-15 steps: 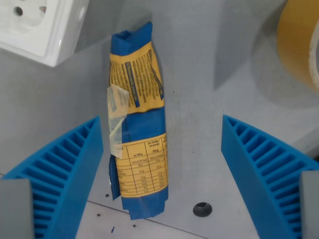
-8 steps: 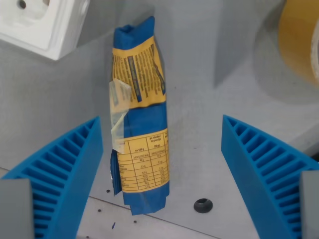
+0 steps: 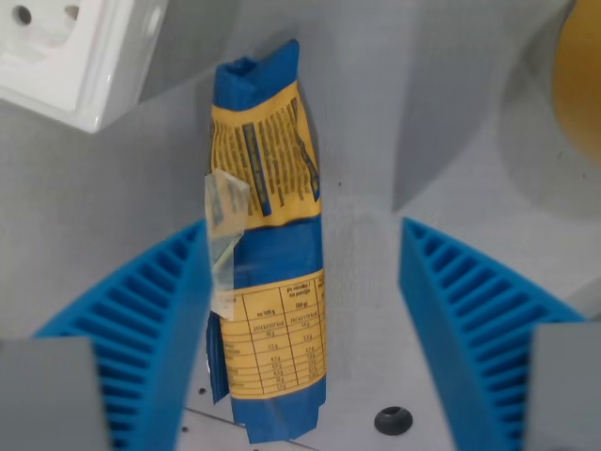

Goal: Pick up the blue bag

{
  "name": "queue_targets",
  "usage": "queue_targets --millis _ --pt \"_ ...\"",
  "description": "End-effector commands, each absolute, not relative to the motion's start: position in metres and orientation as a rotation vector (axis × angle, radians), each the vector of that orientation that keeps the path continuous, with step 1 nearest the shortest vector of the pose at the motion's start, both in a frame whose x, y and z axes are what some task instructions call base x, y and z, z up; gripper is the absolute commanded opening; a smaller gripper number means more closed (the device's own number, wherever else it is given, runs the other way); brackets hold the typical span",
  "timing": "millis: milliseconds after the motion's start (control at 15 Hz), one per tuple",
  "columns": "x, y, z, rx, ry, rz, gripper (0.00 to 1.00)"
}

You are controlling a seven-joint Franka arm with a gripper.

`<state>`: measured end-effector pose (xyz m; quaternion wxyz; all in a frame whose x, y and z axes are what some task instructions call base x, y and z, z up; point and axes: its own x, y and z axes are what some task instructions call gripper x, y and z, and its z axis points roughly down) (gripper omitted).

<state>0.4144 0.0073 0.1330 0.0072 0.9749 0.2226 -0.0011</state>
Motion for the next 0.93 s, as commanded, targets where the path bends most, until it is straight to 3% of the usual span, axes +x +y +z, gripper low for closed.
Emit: queue_targets --millis 67,800,933 --pt "0.416 0.005 0.134 2.993 0.711 0.053 0.00" --pt "0.416 0.005 0.134 2.993 0.711 0.053 0.00" --pt "0.415 0.004 0.144 2.994 0.710 0.050 0.00"
